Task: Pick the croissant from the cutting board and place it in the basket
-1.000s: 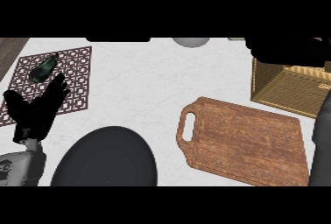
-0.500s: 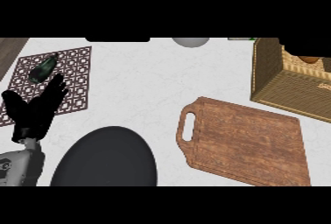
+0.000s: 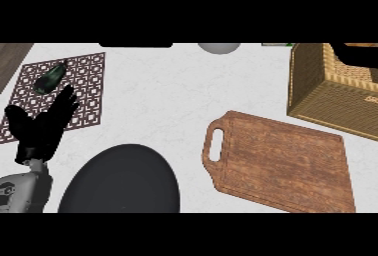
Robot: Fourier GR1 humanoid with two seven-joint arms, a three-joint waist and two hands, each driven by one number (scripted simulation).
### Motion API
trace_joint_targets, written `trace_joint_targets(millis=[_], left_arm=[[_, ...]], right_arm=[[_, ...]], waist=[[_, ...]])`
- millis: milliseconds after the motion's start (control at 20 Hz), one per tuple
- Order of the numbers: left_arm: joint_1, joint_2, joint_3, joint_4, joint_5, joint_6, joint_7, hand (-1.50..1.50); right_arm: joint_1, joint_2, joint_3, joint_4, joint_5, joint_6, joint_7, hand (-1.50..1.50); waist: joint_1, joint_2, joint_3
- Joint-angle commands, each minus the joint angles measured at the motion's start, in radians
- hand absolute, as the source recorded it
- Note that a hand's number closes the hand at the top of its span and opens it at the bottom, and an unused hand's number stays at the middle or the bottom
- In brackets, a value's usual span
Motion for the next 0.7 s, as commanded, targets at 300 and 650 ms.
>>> trace_joint_targets(millis=[300, 650], left_arm=[[-0.002, -0.039, -0.026, -0.045, -0.025, 0.040, 0.035, 0.00], [-0.028, -0.020, -0.007, -0.028, -0.002, 0.021, 0.063, 0.00]], right_arm=[[-0.075, -0.044, -0.022, 0.285, -0.068, -0.104, -0.185, -1.50], [-0.118, -0.061, -0.157, 0.253, -0.206, -0.159, -0.153, -1.50]], waist=[[0.001, -0.001, 0.000], [-0.006, -0.006, 0.000]])
